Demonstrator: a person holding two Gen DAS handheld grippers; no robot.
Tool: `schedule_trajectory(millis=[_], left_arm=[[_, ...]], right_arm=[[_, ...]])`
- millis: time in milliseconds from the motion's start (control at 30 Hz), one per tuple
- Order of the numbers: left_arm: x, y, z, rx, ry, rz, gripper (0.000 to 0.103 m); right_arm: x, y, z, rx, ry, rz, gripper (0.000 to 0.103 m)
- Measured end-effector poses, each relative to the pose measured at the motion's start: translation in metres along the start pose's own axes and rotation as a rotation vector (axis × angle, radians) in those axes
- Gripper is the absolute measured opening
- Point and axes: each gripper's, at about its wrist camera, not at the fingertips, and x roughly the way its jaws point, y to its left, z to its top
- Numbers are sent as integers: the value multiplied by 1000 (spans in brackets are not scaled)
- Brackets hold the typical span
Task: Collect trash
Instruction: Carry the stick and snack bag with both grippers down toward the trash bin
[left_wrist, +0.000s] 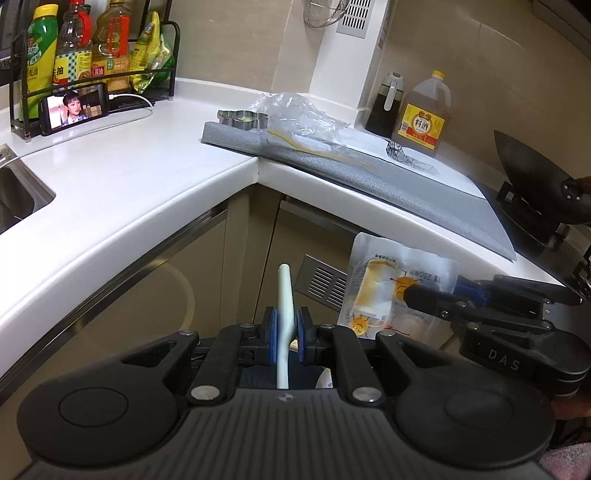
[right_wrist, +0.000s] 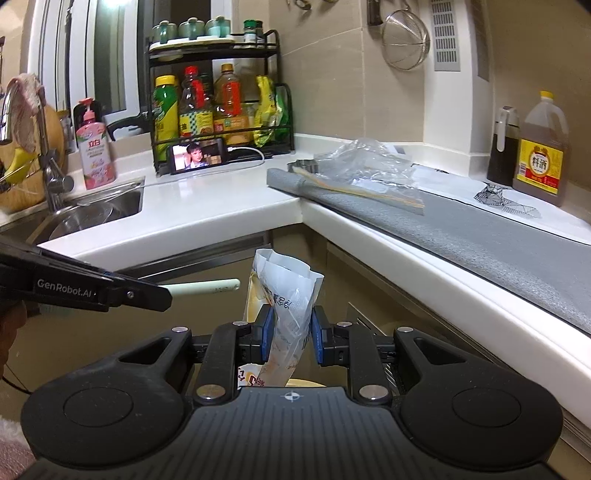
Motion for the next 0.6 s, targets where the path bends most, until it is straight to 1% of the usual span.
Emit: schedule_trajectory(millis=[300,600], left_arm=[[2,-1,1,2,5,2,11],[13,-1,1,2,31,7,11]], right_arm=[[2,0,1,5,11,0,24],[7,-3,-3,8,25,-1,24]])
